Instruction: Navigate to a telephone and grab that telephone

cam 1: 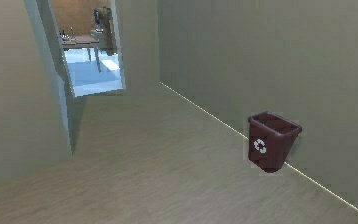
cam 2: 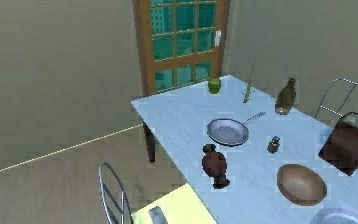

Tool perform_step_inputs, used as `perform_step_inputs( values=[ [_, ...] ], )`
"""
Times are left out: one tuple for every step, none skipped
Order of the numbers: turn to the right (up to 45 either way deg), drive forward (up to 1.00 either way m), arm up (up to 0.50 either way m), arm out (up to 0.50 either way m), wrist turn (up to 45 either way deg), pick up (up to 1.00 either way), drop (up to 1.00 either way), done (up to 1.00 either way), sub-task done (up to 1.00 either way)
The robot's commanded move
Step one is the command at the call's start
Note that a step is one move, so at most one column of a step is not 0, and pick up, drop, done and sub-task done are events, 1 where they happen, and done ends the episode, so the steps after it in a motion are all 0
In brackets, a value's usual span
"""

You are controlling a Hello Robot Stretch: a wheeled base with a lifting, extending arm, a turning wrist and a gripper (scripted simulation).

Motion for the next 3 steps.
perform_step_inputs(
  values=[
    [0.0,0.00,0.00,0.20,0.0,0.00,0.00,0.00,0.00],
    [0.0,0.00,0.00,0.00,45.0,0.00,0.00,0.00,0.00],
    [0.0,0.00,0.00,0.00,45.0,0.00,0.00,0.00,0.00]
  ],
)
